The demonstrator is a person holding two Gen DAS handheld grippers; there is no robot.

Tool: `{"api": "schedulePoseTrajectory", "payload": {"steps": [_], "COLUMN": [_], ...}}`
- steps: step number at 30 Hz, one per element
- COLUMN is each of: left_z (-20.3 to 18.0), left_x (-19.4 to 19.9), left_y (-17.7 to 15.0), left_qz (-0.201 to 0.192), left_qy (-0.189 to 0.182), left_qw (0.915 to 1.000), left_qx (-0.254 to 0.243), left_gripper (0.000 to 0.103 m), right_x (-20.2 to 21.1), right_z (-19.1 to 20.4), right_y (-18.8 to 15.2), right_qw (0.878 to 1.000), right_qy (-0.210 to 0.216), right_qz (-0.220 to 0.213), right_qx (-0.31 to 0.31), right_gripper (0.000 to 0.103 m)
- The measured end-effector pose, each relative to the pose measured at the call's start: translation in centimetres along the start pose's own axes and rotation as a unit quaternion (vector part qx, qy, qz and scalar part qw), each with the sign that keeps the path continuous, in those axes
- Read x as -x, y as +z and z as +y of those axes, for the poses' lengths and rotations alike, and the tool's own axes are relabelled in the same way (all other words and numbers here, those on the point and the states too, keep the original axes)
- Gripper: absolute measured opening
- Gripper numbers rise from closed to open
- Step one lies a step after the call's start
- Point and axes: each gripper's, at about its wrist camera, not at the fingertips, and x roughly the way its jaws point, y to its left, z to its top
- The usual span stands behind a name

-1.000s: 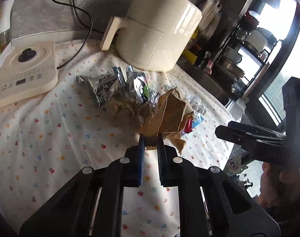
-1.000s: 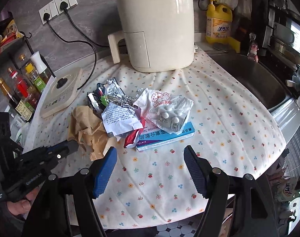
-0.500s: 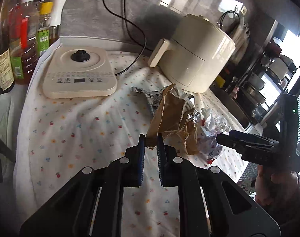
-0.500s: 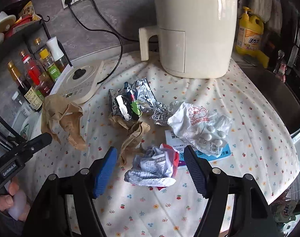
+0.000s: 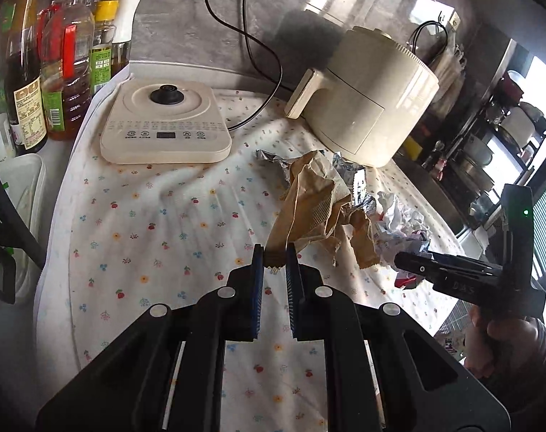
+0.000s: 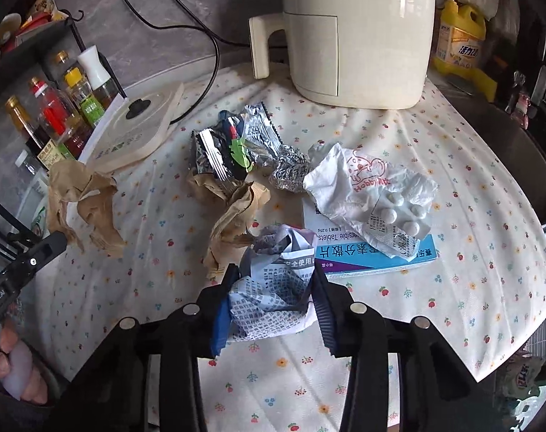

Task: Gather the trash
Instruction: 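Carry both items to the white bin and open the right tool over it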

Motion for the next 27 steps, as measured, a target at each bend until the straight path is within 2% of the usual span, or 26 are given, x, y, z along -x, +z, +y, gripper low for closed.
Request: {"api": "schedulePoseTrajectory", "payload": {"steps": [7,13,19,23,27], "left_z": [-4.4,-8.0,-8.5,-8.7,-9.1], "left_x": [-0.2,1.4,3.8,4.6,4.4], "left_y": [-0.8,-2.8,-5.0,-5.9,-5.9], "left_qz": [-0.002,-0.009,-0.014,-0.017,-0.017], "left_qy": [-0.019,-0.023,0.003,0.014,0.013], "left_qw": [0.9995,0.9993,0.9998,0.9998,0.9997], "left_qx": [-0.024,-0.029,-0.011,-0.004,-0.009], "left_gripper": [0.012,0.012,0.012,0.012,0.012], "right_x": [4.4,5.5,4.1,4.0,4.6], "right_z": [-2.0,-4.0,-6.5,-8.1,-9.2], "right_y": [-2.0,-4.4,-6.9,-7.4,-6.9], "right_qw": [1.0,1.0,0.999,0.998,0.998], "right_qy": [0.006,0.002,-0.034,-0.051,-0.06], "right_qz": [-0.029,-0.011,0.033,0.032,0.01], "right_qx": [-0.006,0.004,-0.004,-0.012,-0.025], "right_gripper": [0.039,0.039,0.04,0.04,0.04]}}
